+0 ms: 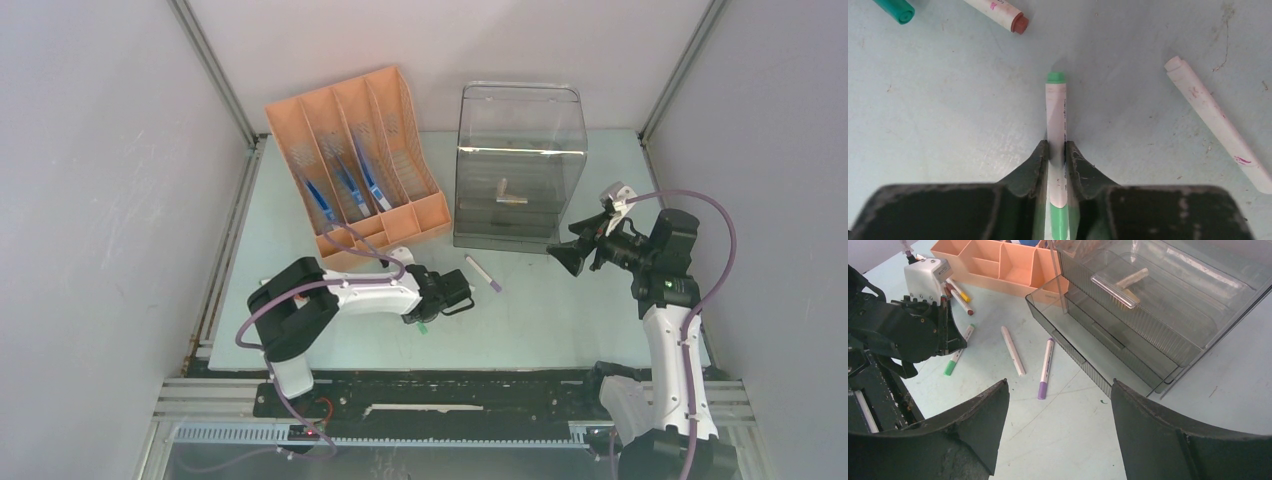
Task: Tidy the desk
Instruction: Pick up the stationery from the center of the board.
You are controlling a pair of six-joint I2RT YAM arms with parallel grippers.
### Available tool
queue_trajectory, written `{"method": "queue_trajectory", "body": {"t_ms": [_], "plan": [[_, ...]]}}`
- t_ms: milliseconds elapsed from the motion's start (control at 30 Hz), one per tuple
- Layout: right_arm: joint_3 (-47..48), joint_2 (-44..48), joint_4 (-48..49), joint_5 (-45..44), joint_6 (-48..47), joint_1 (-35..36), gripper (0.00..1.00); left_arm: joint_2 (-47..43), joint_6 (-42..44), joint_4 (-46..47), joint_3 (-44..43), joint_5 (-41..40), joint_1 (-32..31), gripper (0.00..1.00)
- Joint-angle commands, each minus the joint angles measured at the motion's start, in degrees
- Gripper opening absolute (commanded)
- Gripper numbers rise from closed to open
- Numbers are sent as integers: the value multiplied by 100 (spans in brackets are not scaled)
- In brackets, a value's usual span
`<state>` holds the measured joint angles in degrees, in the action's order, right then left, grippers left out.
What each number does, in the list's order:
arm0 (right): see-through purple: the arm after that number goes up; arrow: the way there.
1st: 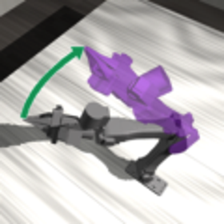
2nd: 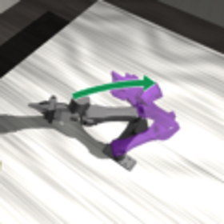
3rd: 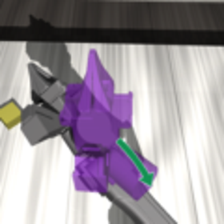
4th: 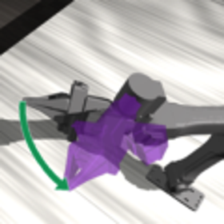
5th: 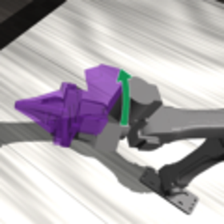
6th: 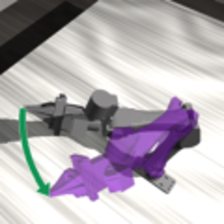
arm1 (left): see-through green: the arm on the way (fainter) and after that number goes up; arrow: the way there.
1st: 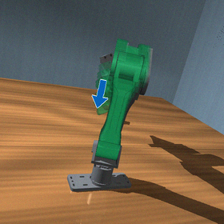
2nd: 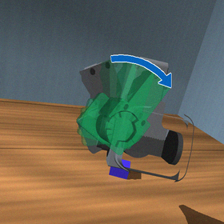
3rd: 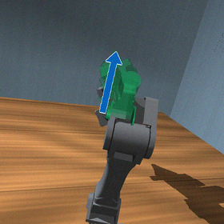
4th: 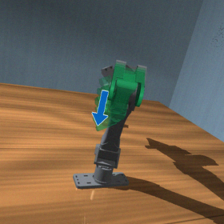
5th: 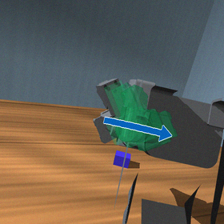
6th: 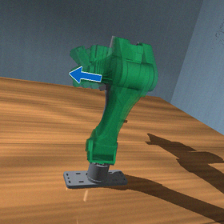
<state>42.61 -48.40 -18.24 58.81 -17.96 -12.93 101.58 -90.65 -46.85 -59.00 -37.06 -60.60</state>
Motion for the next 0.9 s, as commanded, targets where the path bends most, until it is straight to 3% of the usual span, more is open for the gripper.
{"method": "queue_trajectory", "body": {"t_ms": [0,133,300,633,867], "plan": [[219,88,30,32,-132,45,82,395,93,-132,208,695,118,15],[223,87,31,33,-135,53,82,293,613,355,283,795,118,0],[221,101,27,18,-131,54,82,48,1117,723,321,624,82,0],[220,105,24,1,-149,88,82,-355,2289,953,26,-478,-212,0],[221,142,22,-8,-167,89,82,-1061,3927,3191,868,244,-216,0]]}}
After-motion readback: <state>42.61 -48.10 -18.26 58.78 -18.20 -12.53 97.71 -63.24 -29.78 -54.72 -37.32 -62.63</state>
